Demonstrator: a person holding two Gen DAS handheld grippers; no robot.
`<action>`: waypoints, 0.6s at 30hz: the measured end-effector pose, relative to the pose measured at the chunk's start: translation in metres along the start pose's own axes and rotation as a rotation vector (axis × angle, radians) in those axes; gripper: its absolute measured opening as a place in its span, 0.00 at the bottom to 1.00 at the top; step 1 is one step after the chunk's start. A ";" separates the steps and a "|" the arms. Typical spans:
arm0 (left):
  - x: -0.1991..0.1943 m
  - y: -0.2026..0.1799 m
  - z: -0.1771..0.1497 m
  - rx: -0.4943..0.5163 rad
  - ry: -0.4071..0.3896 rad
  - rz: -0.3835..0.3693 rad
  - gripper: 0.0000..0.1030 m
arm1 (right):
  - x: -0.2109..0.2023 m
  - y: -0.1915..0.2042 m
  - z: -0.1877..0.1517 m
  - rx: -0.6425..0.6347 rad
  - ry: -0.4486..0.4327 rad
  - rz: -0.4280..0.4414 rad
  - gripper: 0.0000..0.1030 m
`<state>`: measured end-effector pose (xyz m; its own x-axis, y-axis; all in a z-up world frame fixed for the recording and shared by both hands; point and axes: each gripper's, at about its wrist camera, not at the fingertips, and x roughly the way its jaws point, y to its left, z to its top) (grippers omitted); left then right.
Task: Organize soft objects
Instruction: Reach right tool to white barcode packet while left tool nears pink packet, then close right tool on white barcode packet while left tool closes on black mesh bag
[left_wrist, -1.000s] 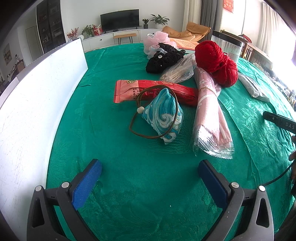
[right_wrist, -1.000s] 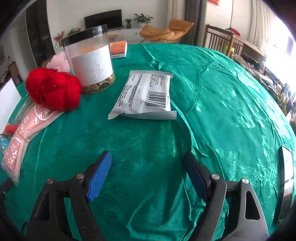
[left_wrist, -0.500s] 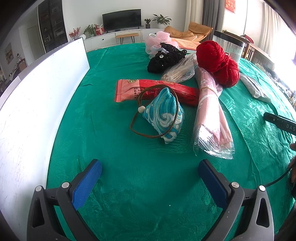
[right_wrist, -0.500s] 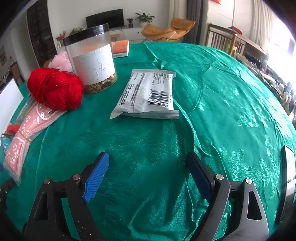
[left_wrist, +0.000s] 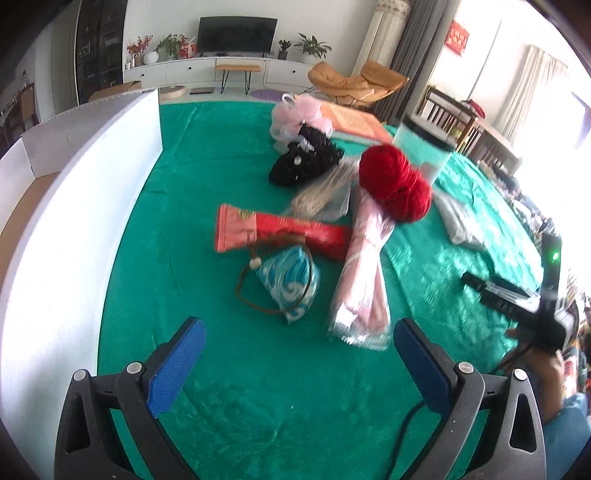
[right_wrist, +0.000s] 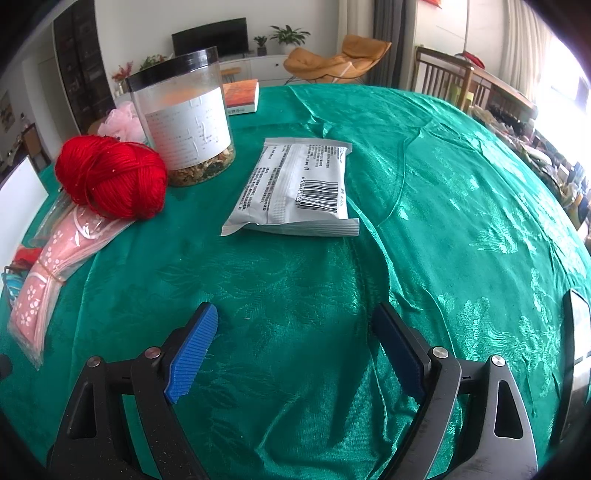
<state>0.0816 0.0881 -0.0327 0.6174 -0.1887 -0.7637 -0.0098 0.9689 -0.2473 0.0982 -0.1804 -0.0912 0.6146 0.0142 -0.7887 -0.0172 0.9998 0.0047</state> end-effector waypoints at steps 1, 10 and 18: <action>-0.003 -0.001 0.018 -0.005 -0.021 -0.016 0.98 | 0.000 0.000 0.000 0.001 0.000 0.001 0.86; 0.118 -0.006 0.160 0.048 0.086 0.056 0.98 | -0.001 0.000 -0.001 0.003 -0.002 0.004 0.86; 0.176 -0.003 0.170 -0.015 0.164 0.013 0.55 | -0.030 -0.025 0.003 0.175 -0.130 0.226 0.85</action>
<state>0.3240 0.0797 -0.0648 0.4804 -0.2009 -0.8537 -0.0294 0.9692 -0.2446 0.0821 -0.2059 -0.0656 0.7062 0.2261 -0.6709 -0.0357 0.9578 0.2852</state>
